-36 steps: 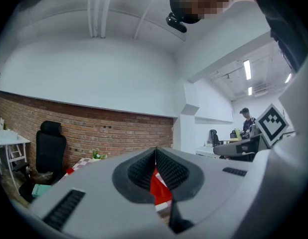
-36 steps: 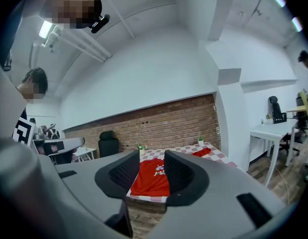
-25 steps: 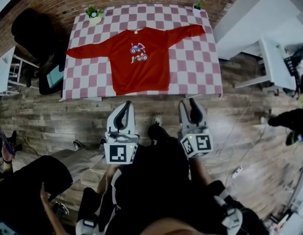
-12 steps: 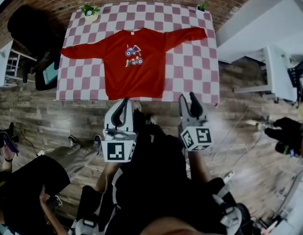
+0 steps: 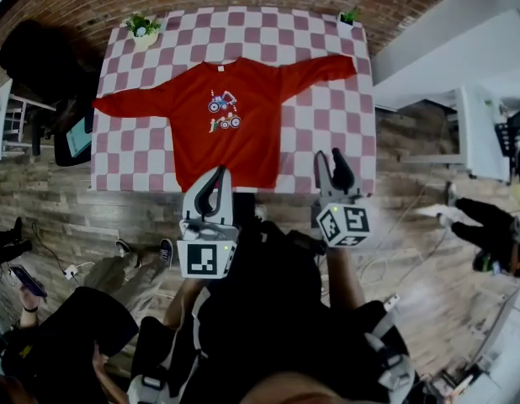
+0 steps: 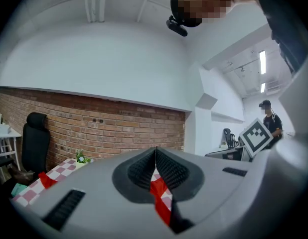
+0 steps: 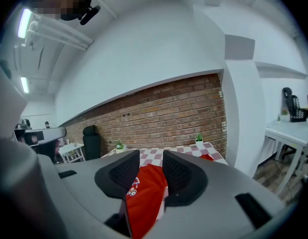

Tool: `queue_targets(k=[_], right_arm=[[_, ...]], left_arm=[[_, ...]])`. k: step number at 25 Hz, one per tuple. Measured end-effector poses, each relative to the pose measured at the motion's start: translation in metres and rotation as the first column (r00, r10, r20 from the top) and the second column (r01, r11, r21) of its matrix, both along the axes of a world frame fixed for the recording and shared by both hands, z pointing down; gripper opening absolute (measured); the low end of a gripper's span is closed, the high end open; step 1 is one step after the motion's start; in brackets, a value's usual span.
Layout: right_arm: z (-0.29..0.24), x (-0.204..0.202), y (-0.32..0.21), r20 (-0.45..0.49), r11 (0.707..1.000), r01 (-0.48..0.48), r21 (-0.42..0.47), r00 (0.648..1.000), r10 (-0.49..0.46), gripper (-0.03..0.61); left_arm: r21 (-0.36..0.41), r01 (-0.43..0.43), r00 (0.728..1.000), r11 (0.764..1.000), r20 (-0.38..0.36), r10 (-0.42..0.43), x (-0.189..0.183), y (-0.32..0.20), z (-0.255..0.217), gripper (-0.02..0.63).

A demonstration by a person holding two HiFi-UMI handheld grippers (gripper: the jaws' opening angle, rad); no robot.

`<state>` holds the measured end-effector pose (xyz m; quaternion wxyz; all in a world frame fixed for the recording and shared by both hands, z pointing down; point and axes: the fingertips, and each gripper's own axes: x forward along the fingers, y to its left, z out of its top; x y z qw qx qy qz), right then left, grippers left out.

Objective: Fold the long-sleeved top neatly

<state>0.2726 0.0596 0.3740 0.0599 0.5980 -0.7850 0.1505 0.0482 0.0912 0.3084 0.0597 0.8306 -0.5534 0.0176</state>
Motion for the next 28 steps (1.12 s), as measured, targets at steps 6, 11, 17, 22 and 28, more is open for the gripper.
queue_targets(k=[6,11,17,22,28], right_arm=[[0.022,0.018,-0.068,-0.012,0.997,-0.049,-0.056,0.999,0.048,0.135],[0.054,0.045,-0.127,-0.016,0.987,-0.112,-0.114,0.994,0.110,0.135],[0.105,0.088,-0.195,-0.016,0.959,-0.196,-0.202,0.980,0.197,0.135],[0.156,0.119,-0.243,-0.004,0.929,-0.232,-0.288,0.970,0.241,0.135],[0.214,0.165,-0.295,-0.022,0.878,-0.297,-0.375,0.950,0.312,0.136]], left_arm=[[-0.027,-0.022,1.000,0.999,0.000,0.022,0.002,-0.067,0.012,0.008],[-0.054,-0.040,0.999,0.998,-0.011,0.040,0.005,-0.118,0.025,0.008],[-0.106,-0.079,0.997,0.991,-0.005,0.079,0.013,-0.172,0.047,0.008],[-0.130,-0.103,0.995,0.986,-0.013,0.102,0.022,-0.211,0.067,0.008],[-0.184,-0.125,0.992,0.975,-0.018,0.123,0.033,-0.241,0.097,0.008]])
